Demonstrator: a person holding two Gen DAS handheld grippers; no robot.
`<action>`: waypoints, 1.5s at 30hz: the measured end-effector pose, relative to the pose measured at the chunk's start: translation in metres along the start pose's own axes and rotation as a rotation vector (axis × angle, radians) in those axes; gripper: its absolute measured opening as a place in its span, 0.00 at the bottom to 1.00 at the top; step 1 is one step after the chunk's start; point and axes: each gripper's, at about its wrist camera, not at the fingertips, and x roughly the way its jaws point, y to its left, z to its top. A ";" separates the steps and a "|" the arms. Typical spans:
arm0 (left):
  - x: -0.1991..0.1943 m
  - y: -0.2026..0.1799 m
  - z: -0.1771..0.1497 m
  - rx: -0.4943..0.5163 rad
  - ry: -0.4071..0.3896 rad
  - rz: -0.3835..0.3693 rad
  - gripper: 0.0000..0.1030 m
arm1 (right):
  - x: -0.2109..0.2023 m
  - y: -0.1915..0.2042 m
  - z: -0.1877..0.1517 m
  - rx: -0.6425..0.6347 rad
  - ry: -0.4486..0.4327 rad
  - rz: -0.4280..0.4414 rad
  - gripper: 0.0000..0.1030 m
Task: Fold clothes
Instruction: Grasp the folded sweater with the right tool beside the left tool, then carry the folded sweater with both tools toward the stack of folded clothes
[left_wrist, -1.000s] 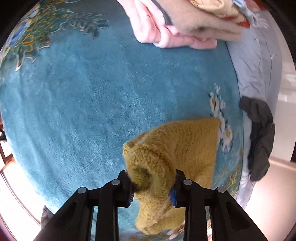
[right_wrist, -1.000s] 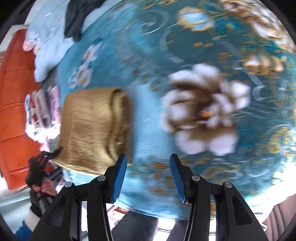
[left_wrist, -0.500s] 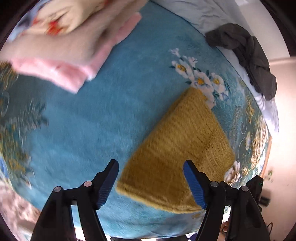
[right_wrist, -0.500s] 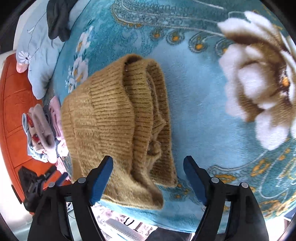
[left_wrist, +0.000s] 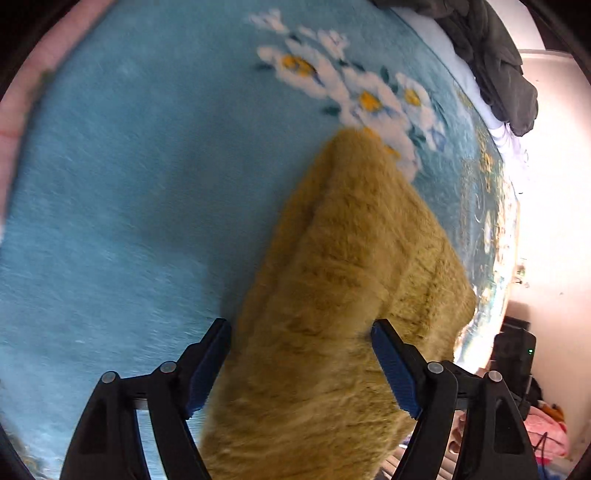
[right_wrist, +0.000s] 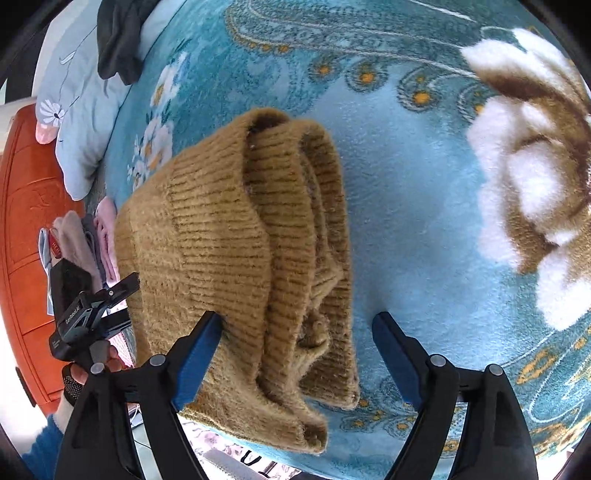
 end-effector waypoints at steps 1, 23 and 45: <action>0.001 0.000 -0.001 -0.005 -0.004 0.003 0.79 | 0.000 0.001 0.000 0.000 0.000 0.006 0.83; -0.086 -0.078 -0.077 0.096 -0.162 0.091 0.28 | -0.070 0.075 -0.020 -0.028 -0.044 -0.074 0.31; -0.206 -0.158 -0.167 -0.028 -0.462 0.025 0.28 | -0.200 0.155 -0.033 -0.489 -0.062 -0.007 0.31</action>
